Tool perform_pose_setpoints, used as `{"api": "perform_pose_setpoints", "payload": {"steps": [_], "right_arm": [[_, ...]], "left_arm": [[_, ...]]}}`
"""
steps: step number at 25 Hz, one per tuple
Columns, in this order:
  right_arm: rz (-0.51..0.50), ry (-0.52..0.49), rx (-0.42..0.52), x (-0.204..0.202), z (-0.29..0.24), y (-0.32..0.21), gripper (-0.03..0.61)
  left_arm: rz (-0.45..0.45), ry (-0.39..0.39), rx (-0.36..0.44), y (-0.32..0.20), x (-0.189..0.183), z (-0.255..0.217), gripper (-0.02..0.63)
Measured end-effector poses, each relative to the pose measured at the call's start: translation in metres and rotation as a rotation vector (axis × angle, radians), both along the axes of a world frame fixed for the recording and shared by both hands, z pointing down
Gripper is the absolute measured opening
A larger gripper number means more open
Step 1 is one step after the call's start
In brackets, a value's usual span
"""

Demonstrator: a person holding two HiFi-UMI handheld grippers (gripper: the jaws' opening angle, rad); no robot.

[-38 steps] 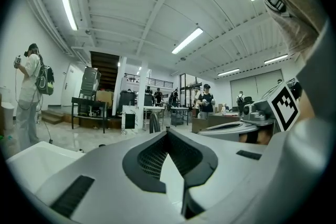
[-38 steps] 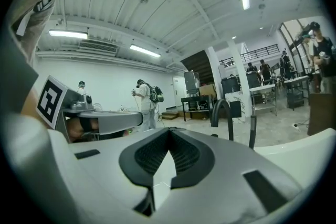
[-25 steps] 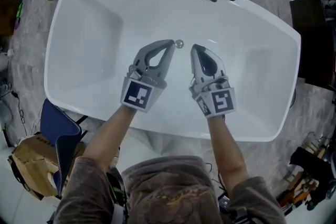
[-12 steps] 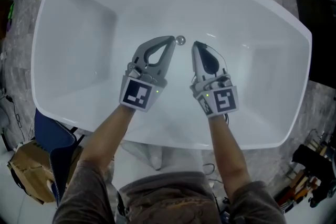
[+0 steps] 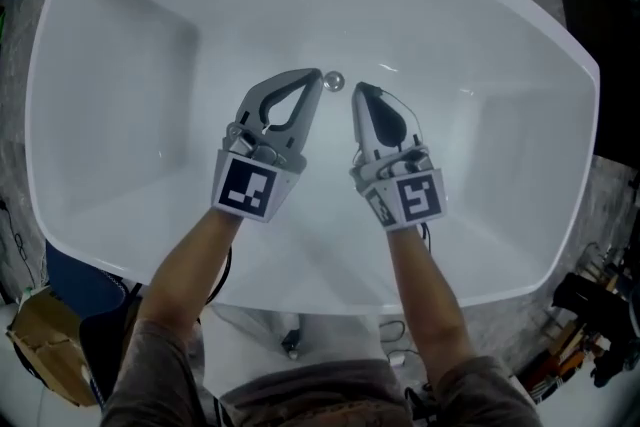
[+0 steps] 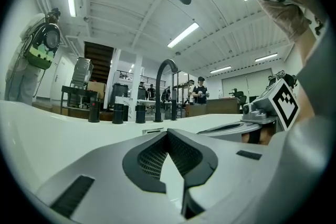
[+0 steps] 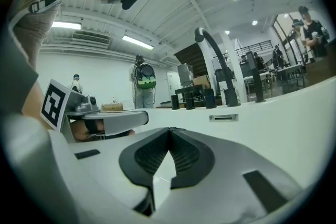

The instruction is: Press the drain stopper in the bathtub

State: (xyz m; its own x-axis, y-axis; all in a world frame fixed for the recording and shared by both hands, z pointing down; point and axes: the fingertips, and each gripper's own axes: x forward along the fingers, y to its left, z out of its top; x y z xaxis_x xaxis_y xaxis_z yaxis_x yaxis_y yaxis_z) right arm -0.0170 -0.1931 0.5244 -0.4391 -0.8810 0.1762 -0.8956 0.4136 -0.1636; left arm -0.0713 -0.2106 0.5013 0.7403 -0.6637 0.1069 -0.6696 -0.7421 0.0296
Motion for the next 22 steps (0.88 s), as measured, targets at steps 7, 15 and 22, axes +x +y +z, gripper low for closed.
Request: {"api": "perform_pose_setpoints", "payload": {"steps": [7,15,22], "right_arm": [[0.011,0.002,0.014,-0.003,0.044,-0.015,-0.002],[0.021,-0.009,-0.009,-0.006,0.097,-0.017,-0.002],[0.028,0.0,-0.021,0.0,0.129,-0.019,-0.002]], "left_arm": [[0.012,0.005,-0.015,-0.009,-0.001,0.044,0.009],[0.008,0.02,-0.025,-0.013,-0.002,0.091,0.009],[0.011,0.006,-0.023,-0.015,0.002,0.128,0.009]]}}
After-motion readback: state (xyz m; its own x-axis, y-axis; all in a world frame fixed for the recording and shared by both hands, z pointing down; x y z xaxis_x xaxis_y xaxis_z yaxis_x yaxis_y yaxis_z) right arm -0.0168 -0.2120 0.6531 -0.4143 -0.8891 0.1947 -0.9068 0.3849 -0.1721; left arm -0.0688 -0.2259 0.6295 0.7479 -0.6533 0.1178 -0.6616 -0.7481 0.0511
